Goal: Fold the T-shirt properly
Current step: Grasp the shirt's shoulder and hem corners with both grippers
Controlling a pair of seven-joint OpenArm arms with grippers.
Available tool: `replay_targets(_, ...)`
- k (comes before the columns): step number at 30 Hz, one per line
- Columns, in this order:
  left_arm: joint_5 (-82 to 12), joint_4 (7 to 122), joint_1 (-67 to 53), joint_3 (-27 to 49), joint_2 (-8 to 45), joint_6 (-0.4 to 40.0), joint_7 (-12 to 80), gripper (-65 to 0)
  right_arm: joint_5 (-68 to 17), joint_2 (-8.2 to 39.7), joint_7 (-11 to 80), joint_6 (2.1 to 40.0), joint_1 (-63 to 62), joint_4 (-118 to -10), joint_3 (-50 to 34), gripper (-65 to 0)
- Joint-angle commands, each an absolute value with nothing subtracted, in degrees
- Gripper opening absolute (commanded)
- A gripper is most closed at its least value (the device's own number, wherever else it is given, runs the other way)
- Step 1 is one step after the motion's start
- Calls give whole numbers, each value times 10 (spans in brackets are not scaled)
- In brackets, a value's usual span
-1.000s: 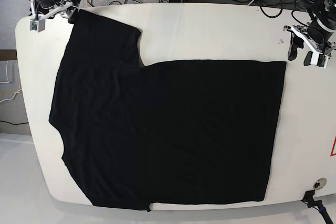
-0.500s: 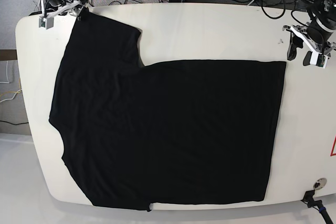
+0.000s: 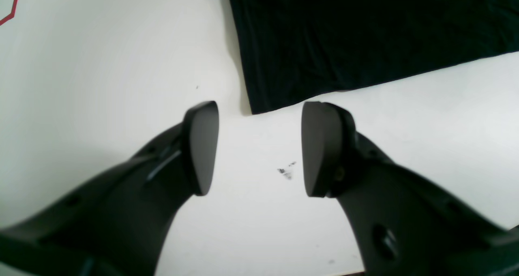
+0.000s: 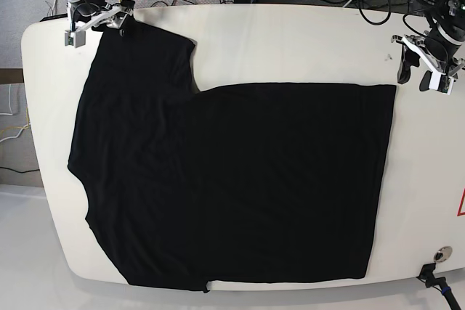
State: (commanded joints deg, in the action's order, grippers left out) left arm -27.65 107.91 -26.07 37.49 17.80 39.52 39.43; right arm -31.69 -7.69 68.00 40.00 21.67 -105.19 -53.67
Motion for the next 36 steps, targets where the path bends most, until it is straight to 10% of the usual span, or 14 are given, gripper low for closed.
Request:
replay_targets(11,-276,1079,-262,376,179,395,394,-347,-317,-85,680,400,216,-1053,-520,-167)
replay_targets(21,-276,1079,-258,375,179,395,394,-344,-312,-82,678,400,196,-1049,-520,-636)
replay_targets(36,-276,974,-172,372,178,400,446,-341,-316,-73,678,400,183,-1050,-524,-636)
